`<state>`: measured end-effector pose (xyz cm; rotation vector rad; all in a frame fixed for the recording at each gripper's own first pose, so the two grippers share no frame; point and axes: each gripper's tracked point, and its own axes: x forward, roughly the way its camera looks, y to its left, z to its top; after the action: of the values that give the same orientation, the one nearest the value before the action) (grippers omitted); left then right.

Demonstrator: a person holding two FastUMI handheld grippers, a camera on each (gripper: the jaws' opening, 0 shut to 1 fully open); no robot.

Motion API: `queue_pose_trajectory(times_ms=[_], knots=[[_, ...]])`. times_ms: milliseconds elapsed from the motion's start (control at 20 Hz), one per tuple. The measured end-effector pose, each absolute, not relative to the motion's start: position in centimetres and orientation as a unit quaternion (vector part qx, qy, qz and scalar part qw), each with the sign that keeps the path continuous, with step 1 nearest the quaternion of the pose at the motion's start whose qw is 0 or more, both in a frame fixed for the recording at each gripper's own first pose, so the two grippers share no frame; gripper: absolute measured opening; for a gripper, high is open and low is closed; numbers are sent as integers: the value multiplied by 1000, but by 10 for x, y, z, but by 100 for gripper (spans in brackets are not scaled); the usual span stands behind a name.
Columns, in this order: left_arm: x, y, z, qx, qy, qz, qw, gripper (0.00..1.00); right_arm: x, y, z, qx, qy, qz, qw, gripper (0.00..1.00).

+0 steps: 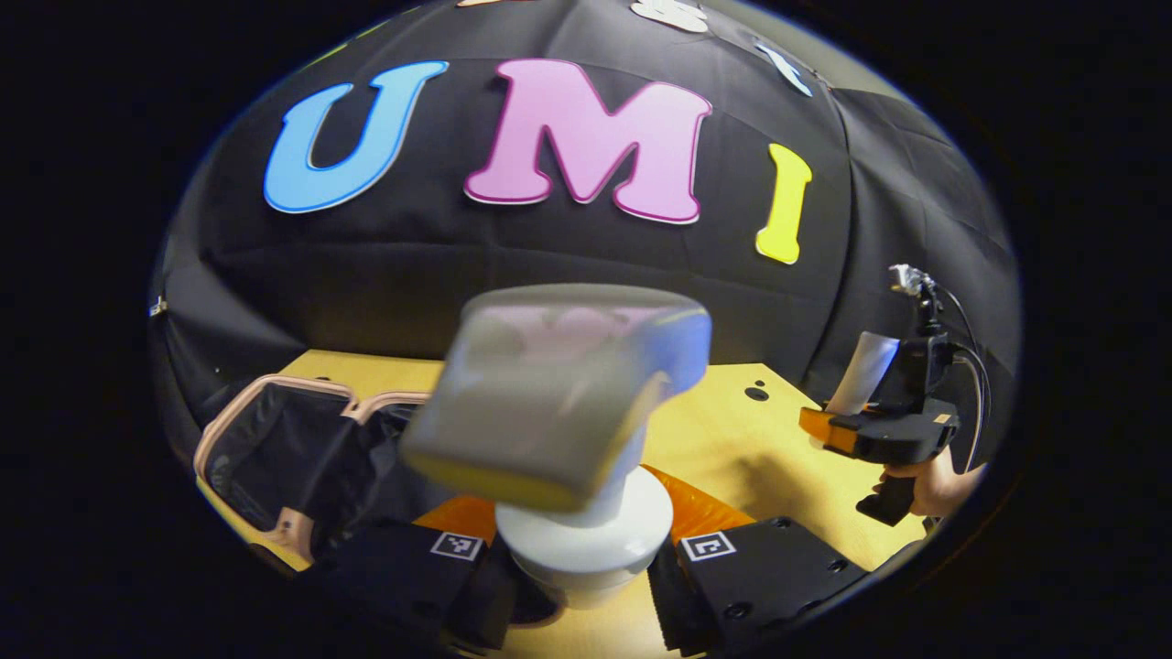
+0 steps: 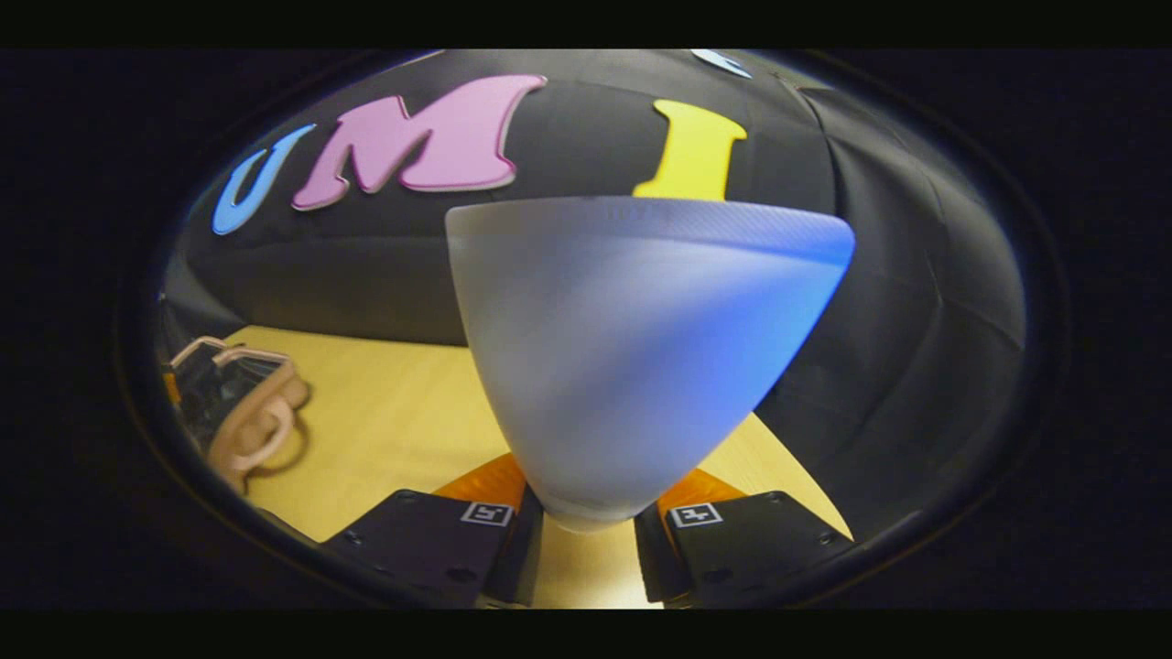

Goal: First open the suitcase, pack the skin care products into it, and then close the suitcase.

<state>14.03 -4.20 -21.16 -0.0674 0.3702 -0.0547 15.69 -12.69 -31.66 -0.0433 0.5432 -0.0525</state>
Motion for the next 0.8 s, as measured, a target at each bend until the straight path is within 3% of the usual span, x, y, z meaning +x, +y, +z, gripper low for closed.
queue_pose_trajectory(times_ms=[50,200,400,800], knots=[[133,-26,-205,-35,179,-22,983,60,151,-111,-296,-26,261,-14,965,47],[111,17,-189,-32,188,-14,982,64,129,-57,-239,-48,242,22,969,43],[112,66,-197,-20,232,-16,972,63,97,25,-182,-32,216,71,973,47],[155,104,-282,-25,376,-16,926,60,84,144,-189,11,234,177,956,47]])
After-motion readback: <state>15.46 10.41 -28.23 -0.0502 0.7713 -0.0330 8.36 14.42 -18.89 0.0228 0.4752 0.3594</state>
